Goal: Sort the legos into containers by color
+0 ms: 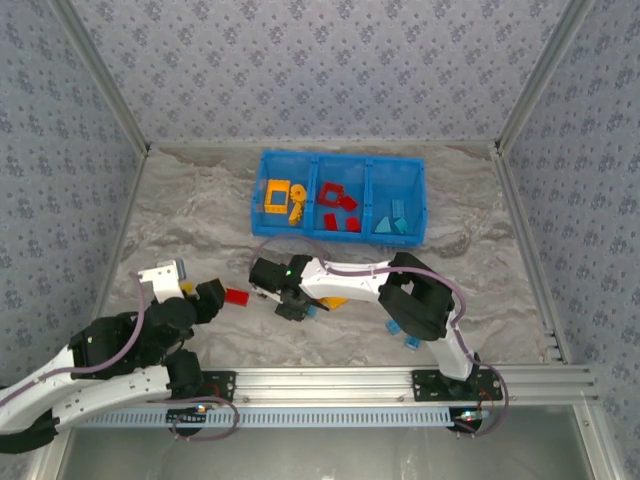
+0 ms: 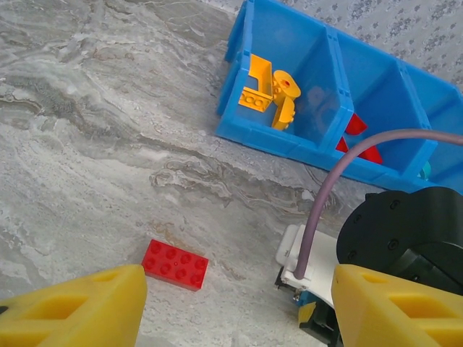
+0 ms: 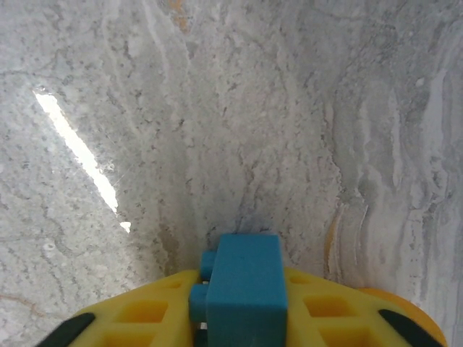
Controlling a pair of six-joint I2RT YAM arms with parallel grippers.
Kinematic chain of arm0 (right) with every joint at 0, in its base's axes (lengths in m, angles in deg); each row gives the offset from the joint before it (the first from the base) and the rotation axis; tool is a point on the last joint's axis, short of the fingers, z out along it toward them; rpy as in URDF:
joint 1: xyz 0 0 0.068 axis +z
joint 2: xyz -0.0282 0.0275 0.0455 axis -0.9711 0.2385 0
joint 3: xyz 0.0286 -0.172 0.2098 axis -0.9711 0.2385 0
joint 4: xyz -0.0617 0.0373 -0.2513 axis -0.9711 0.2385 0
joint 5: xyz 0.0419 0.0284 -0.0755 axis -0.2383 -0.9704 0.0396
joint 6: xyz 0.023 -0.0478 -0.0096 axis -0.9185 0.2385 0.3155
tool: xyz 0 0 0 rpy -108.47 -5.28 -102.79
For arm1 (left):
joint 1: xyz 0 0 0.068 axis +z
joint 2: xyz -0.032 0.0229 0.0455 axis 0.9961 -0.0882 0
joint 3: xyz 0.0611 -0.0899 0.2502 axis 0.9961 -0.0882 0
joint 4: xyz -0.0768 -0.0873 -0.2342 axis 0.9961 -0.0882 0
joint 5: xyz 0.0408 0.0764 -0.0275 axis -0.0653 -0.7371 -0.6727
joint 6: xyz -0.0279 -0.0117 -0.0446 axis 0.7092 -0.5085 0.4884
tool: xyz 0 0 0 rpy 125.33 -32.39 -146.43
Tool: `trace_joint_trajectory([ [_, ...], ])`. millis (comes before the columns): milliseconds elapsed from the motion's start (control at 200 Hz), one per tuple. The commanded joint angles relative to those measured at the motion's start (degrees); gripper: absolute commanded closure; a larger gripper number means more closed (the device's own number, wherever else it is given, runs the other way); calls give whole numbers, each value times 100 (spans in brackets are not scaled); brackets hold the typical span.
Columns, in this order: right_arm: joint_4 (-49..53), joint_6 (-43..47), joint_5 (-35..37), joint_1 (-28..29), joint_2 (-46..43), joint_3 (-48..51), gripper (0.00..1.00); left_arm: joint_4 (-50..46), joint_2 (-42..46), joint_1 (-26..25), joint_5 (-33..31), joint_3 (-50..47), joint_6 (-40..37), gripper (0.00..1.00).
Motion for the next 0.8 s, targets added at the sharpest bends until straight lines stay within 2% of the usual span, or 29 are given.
trace_joint_trajectory([
  [0,8,-14,25,-28,-92,-22,77,172,-50,-21,67,94,-129,31],
  [105,-2,-203,95,-56,-512,-31,81,527,-84,-25,261,68,-451,31],
  [240,-31,-603,257,-459,-1636,186,82,1538,-648,-18,979,157,-1232,29],
  [330,-101,-910,270,-1059,-2465,529,82,2131,-1458,-21,1539,413,-1630,29],
  [460,-207,-1296,380,-2325,-3227,973,81,2974,-2686,-19,2124,877,-2007,30],
  [545,-307,-1578,438,-3174,-3285,1012,82,3499,-3277,6,2341,1091,-2231,29],
  [670,-1168,-1971,-489,-4357,-3054,1046,80,4099,-4077,176,2769,1456,-2415,29],
  [795,-1338,-2167,-1075,-4938,-2111,391,81,4354,-4805,207,2737,1771,-2391,29],
])
